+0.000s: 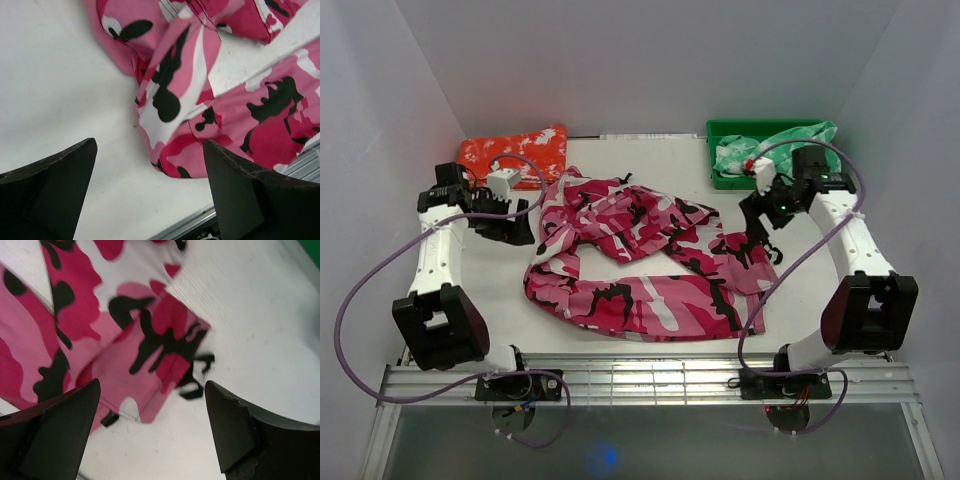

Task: Fold and stack the trousers
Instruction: Flatten the trousers out

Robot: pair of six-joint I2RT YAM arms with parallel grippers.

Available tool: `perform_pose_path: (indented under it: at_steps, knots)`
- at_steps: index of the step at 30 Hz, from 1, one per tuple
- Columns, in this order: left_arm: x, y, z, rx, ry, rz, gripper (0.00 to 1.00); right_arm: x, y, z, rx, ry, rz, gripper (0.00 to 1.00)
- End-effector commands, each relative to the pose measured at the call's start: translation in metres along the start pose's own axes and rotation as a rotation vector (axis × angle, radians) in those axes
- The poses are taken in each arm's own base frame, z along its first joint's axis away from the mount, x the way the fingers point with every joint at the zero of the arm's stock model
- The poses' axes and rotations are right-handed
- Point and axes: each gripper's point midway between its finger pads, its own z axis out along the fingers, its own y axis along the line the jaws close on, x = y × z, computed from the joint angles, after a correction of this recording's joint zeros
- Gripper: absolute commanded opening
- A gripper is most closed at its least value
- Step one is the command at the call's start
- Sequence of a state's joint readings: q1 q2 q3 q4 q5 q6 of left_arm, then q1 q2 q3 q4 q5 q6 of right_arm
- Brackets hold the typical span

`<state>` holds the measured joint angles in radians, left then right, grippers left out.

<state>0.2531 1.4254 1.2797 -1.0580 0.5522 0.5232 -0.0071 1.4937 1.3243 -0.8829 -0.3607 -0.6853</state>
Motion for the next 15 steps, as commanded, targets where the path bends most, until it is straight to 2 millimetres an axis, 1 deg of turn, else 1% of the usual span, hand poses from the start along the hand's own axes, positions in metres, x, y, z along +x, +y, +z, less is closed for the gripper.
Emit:
perform_pose_path:
  at_steps: [1, 2, 3, 4, 5, 6, 7, 8, 9, 10, 11, 12, 14, 15]
  knots:
    - [-0.042, 0.016, 0.021, 0.003, -0.070, 0.010, 0.98, -0.035, 0.025, 0.032, -0.018, -0.014, -0.060, 0.91]
    - [-0.063, 0.024, 0.019, -0.034, -0.096, 0.031, 0.98, -0.049, 0.020, 0.041, 0.016, -0.054, -0.088, 0.91]
    - [-0.073, 0.028, 0.024, -0.043, -0.099, 0.033, 0.98, -0.050, 0.017, 0.056, 0.021, -0.039, -0.089, 0.92]
    - [-0.076, 0.035, 0.042, -0.029, -0.069, -0.005, 0.98, -0.056, 0.018, 0.065, 0.033, -0.035, -0.102, 0.92]
    - [-0.085, 0.033, 0.051, -0.014, -0.060, -0.007, 0.98, -0.061, 0.015, 0.074, 0.033, -0.035, -0.101, 0.92]
    - [-0.103, 0.030, 0.049, 0.006, -0.076, 0.000, 0.98, -0.058, 0.014, 0.093, 0.014, 0.004, -0.088, 0.92]
    - [-0.107, 0.030, 0.057, 0.025, -0.064, -0.009, 0.97, -0.070, 0.007, 0.095, 0.029, -0.005, -0.084, 0.92]
    - [-0.106, 0.024, 0.076, 0.059, -0.030, -0.021, 0.96, -0.071, 0.003, 0.103, 0.028, 0.006, -0.081, 0.92]
    - [-0.109, 0.019, 0.082, 0.075, -0.023, -0.014, 0.96, -0.066, -0.001, 0.118, 0.024, 0.035, -0.073, 0.92]
    - [-0.110, 0.006, 0.092, 0.096, -0.003, 0.013, 0.96, -0.073, -0.007, 0.122, 0.044, 0.032, -0.082, 0.93]
    - [-0.108, -0.001, 0.099, 0.116, 0.010, 0.030, 0.96, -0.073, -0.008, 0.128, 0.042, 0.040, -0.086, 0.93]
    - [-0.103, -0.006, 0.106, 0.132, 0.033, 0.037, 0.96, -0.069, -0.008, 0.138, 0.029, 0.058, -0.087, 0.93]
    - [-0.090, -0.036, 0.123, 0.196, 0.084, 0.075, 0.96, -0.075, -0.009, 0.146, 0.015, 0.046, -0.101, 0.94]
    - [-0.084, -0.041, 0.127, 0.207, 0.105, 0.076, 0.96, -0.073, -0.006, 0.153, -0.010, 0.055, -0.100, 0.93]
